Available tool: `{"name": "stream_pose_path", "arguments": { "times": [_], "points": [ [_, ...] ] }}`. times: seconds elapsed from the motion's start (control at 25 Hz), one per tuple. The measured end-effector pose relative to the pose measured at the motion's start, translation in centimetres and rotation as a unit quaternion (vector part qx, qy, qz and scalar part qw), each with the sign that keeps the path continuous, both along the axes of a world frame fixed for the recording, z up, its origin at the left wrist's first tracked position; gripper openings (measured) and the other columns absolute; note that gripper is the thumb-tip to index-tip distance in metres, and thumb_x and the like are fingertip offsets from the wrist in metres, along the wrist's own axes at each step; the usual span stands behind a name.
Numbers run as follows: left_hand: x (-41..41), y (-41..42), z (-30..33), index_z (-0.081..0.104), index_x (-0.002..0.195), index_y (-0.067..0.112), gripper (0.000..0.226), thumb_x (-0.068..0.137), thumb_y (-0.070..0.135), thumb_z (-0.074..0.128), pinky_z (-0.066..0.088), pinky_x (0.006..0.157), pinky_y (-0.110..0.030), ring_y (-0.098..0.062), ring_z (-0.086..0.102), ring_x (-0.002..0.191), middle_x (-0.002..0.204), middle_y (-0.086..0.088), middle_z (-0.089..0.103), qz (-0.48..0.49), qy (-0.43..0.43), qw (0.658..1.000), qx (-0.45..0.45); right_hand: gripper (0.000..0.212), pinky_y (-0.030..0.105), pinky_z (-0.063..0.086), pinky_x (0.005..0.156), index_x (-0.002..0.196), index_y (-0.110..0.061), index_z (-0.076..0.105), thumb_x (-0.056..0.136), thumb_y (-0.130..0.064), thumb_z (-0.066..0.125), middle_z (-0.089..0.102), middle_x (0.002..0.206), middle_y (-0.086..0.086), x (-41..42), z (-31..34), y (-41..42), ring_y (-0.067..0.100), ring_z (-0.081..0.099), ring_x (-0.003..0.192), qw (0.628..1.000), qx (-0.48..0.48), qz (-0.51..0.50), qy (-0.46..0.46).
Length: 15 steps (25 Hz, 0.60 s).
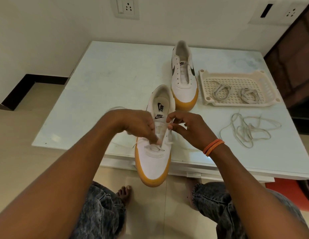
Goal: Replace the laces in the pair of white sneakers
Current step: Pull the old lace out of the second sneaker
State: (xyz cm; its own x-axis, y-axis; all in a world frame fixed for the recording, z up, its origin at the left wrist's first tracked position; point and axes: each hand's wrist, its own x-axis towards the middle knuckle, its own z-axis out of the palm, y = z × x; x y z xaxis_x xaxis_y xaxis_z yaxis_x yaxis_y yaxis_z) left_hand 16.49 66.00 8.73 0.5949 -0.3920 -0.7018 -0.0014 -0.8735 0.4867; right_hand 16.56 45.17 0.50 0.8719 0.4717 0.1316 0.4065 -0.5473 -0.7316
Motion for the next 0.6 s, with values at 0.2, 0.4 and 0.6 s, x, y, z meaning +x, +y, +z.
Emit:
{"name": "stream_pose_path", "arguments": {
  "times": [0.2, 0.4, 0.6],
  "points": [
    [-0.6, -3.9, -2.7, 0.058, 0.062, 0.019, 0.031, 0.077, 0.037, 0.079, 0.047, 0.065, -0.026, -0.014, 0.062, 0.073, 0.067, 0.004, 0.061, -0.028, -0.151, 0.985, 0.076, 0.015, 0.034, 0.053, 0.082, 0.105, -0.024, 0.064, 0.09, -0.022, 0.066, 0.066, 0.096, -0.005, -0.1, -0.3, 0.7, 0.006, 0.06, 0.086, 1.0, -0.008, 0.003, -0.016],
    [0.2, -2.4, -1.2, 0.073, 0.084, 0.005, 0.021, 0.079, 0.025, 0.077, 0.051, 0.077, -0.031, -0.02, 0.065, 0.084, 0.083, -0.007, 0.07, -0.035, -0.075, 0.994, 0.076, 0.014, 0.029, 0.052, 0.081, 0.102, -0.023, 0.066, 0.089, -0.02, 0.068, 0.067, 0.096, -0.005, -0.1, 0.0, 0.4, 0.008, 0.061, 0.086, 1.0, 0.002, 0.008, -0.003],
    [-0.3, -2.7, -2.2, 0.072, 0.078, 0.009, 0.023, 0.078, 0.031, 0.078, 0.05, 0.071, -0.026, -0.015, 0.063, 0.075, 0.077, -0.003, 0.067, -0.027, -0.116, 0.99, 0.069, 0.013, 0.029, 0.052, 0.08, 0.102, -0.023, 0.065, 0.089, -0.021, 0.067, 0.067, 0.095, -0.005, 0.0, -0.1, 0.5, 0.007, 0.06, 0.085, 1.0, 0.0, 0.006, -0.002]
  ]
}}
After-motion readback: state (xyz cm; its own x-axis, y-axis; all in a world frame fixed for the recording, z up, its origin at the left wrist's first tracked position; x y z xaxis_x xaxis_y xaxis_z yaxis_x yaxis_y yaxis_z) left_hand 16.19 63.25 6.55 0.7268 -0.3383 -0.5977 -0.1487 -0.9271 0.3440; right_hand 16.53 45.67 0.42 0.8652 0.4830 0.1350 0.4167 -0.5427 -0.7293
